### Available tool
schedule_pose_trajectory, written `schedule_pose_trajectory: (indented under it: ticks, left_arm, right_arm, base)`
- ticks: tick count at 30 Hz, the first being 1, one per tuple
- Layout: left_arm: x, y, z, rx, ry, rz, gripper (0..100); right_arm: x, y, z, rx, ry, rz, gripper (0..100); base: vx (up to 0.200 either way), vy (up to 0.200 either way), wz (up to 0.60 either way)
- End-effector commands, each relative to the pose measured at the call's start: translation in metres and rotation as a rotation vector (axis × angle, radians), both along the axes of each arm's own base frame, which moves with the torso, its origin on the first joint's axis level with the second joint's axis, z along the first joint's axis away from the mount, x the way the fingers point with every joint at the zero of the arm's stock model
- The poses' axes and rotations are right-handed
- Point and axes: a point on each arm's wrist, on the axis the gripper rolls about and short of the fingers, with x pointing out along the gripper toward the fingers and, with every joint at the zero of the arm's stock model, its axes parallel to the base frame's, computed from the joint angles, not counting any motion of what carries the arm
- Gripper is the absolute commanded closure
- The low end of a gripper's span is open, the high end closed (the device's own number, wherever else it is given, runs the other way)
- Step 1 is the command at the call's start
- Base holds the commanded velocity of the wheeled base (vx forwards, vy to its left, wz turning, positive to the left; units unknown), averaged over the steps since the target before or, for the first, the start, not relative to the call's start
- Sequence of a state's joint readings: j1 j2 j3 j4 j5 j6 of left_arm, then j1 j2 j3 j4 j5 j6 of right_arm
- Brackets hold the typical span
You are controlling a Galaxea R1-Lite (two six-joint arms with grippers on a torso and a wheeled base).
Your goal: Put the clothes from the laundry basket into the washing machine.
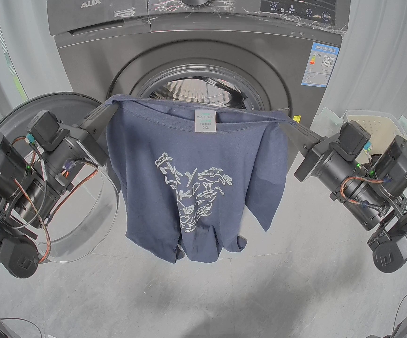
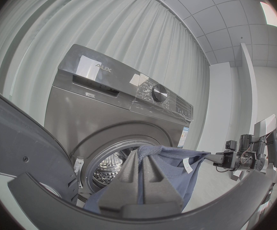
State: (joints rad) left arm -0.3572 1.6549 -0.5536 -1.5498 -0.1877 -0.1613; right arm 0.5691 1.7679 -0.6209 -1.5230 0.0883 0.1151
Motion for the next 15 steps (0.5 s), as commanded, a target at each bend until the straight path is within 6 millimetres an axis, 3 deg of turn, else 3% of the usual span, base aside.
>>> schedule_pose_trajectory:
  ticks: [1,15]
  left_arm:
    - [-0.002,-0.003,0.001,-0.003,-0.005,-0.011,100]
    - [-0.005,-0.013,-0.002,0.003,0.006,-0.051,100]
  right_arm:
    - [-0.005,-0.002,0.008,0.013,-0.024,0.005,100]
    - [-0.007,-0.006,0.017,0.027,-0.048,-0.005,100]
  base:
    - [0.000,0.000,0.00]
    - [0.000,0.000,0.00]
